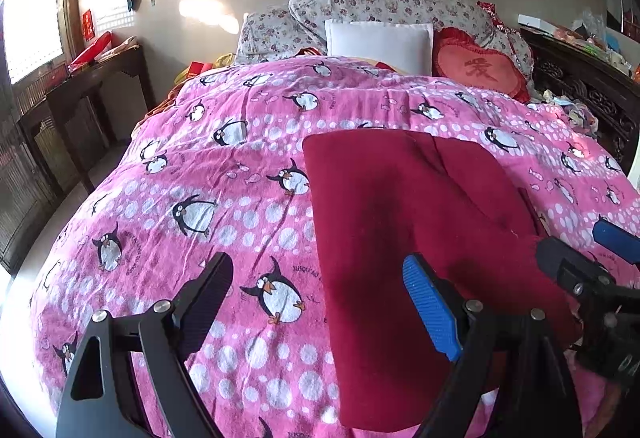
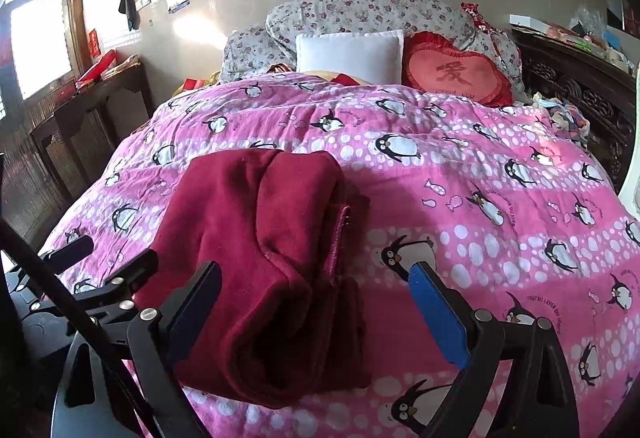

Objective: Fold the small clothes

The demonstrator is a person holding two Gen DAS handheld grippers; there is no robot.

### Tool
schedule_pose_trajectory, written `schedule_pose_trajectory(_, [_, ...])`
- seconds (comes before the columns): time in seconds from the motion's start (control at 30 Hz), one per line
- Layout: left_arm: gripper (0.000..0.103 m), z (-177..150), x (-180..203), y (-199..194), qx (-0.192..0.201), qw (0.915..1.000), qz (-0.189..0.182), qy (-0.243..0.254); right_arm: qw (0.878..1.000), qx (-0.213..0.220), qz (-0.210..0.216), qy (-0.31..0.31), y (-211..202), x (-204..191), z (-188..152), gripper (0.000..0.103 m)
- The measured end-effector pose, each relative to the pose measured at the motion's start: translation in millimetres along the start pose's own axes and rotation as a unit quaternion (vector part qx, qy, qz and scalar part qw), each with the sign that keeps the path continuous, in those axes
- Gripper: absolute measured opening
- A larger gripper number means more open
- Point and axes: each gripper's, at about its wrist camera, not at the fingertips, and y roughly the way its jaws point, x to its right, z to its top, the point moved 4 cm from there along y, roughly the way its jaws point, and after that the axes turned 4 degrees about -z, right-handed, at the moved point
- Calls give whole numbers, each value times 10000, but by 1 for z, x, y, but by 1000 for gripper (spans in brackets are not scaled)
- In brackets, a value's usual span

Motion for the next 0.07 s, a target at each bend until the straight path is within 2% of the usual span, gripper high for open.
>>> schedule_pose_trajectory(0.07, [86,3,-9,0,-58,10000,-45,23,10000,0,-34,9,0,8,2,97])
